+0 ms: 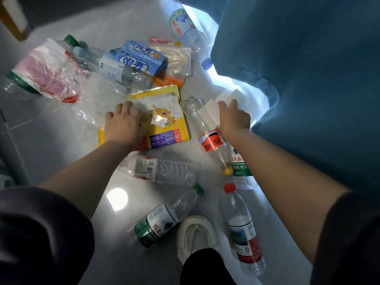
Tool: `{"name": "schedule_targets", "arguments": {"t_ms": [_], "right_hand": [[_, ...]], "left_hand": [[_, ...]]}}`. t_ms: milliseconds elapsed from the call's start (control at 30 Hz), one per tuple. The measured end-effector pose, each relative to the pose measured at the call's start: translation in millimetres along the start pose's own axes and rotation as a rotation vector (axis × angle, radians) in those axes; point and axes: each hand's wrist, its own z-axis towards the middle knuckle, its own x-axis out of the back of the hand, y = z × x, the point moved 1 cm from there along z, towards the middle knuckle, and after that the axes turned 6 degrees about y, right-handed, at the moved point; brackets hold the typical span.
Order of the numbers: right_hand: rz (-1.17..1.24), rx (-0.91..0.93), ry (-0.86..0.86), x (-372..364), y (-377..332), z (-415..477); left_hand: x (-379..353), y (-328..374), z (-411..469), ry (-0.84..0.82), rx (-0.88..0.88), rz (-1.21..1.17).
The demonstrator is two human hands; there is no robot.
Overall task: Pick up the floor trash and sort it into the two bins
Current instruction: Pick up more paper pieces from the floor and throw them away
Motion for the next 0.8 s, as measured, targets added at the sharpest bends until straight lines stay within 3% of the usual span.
{"name": "schedule_targets", "arguments": {"t_ms": [133, 267, 800], "right_hand": [[0.018, 0.001, 0.042, -5, -3, 3], [0.048, 0.034, 0.077, -7, -5, 5], [0.306, -0.063, 0.226, 29, -6, -33]], "left_hand": [[-10, -20, 5, -0.147, 0.336, -0.084], [-12, -20, 9, -0.088, 0.419, -0.146], [31, -24, -20, 0.072, 0.076, -0.05]]}}
